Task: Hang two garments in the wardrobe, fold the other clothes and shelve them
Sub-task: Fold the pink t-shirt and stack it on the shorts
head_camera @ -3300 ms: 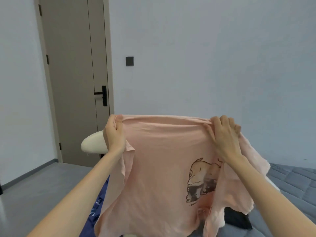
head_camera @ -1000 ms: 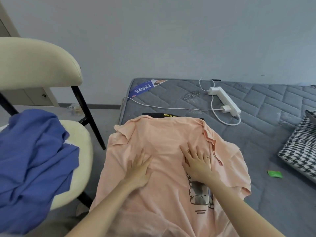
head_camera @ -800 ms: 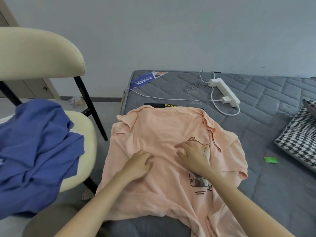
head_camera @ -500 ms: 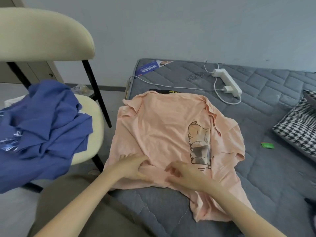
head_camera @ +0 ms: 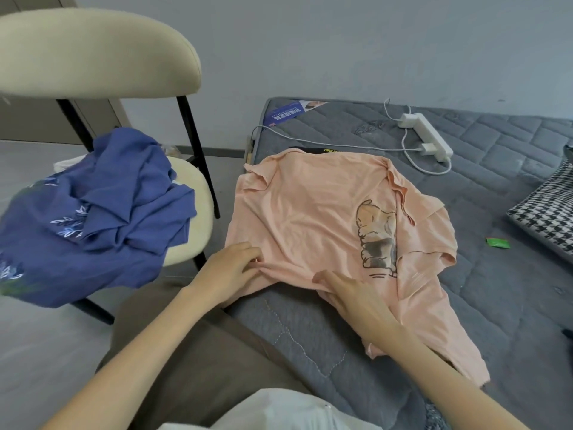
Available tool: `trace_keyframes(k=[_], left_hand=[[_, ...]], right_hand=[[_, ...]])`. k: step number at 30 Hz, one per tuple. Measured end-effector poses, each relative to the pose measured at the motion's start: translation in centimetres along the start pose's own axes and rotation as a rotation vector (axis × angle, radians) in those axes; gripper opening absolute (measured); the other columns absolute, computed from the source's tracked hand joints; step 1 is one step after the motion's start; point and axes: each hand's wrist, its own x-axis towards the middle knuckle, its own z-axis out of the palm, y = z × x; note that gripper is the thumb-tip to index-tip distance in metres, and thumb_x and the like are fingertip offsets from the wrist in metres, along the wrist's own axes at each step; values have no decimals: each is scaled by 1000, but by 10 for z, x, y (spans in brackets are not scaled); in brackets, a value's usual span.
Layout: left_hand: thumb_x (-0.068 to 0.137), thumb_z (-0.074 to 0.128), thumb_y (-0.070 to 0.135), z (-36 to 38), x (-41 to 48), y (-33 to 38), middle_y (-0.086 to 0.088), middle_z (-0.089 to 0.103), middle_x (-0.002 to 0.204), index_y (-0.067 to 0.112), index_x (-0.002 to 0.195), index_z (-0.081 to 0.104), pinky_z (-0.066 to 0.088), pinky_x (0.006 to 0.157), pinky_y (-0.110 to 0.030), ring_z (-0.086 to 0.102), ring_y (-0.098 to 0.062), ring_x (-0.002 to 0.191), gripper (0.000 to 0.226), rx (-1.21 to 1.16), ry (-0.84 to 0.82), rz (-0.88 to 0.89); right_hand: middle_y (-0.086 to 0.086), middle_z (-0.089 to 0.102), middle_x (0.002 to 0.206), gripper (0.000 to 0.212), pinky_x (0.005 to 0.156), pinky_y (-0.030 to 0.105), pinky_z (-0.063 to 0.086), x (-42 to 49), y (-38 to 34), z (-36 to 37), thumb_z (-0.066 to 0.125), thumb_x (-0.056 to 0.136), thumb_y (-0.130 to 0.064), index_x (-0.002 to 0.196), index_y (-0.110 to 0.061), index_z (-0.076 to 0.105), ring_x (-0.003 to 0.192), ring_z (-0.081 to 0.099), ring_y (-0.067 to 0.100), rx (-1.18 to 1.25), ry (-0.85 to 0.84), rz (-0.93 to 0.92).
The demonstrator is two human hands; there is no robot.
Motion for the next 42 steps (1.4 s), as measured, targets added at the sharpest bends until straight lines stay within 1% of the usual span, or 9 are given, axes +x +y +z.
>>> trace_keyframes(k=[7,10,15,21,26,29,33,37,42], left_hand=[[97,50,26,-22,-12,-5,6,61,90,16,100,49,45,77,-28,58,-12,85,11,-381,-19,-109],[99,43,31,-30,-15,-5,0,58,91,30,100,42,45,77,-34,58,-18,87,2,-407,4,-94],[84,68,38,-45,-31,-11,18,46,113,57,119,31,41,77,-23,51,-7,96,54,-199,-96,-52],[83,51,-1,-51,-47,-22,25,41,105,42,110,40,35,63,-12,47,0,77,52,21,-3,-17],[89,54,7,-59,-50,-35,14,56,98,27,99,65,39,68,-18,55,-9,84,24,123,-140,-76],[88,48,1,-54,-50,-40,3,58,98,23,89,60,40,74,-25,59,-20,92,25,163,-347,-198],[96,49,23,-47,-40,-35,1,58,127,24,125,60,44,93,-26,56,-16,111,31,61,-588,-291],[98,44,35,-36,-19,-12,4,55,132,32,131,52,40,91,-22,52,-10,110,35,-59,-562,-249],[100,41,31,-4,16,38,4,44,143,25,139,44,34,104,-26,43,-12,127,40,-182,-369,-96]], right_hand=[[-7,61,90,14,67,29,46,6,-9,-17,58,95,-26,96,-15,67,77,58,10,262,152,34],[-5,64,75,16,66,34,45,12,-15,-20,55,95,-32,90,-20,65,69,58,12,316,120,100],[-2,44,57,15,55,25,28,12,-19,-17,54,95,-37,84,-29,61,56,34,4,512,105,143],[-13,40,54,12,53,21,24,9,-19,-7,57,93,-39,82,-35,61,55,32,2,550,55,135],[-9,53,61,13,54,18,29,12,-28,10,59,91,-41,83,-32,65,53,36,3,476,-119,137],[-8,62,74,16,64,18,38,11,-34,22,58,91,-42,89,-29,67,61,47,2,324,-297,131],[-10,69,95,21,73,11,41,7,-33,25,57,92,-40,103,-27,69,72,54,-8,287,-496,144],[-16,67,98,18,76,9,42,-2,-25,14,55,94,-31,105,-27,70,80,56,-7,357,-435,213],[-11,59,112,24,86,22,41,-19,-3,-6,45,98,-29,115,-29,61,101,52,8,61,-305,199]])
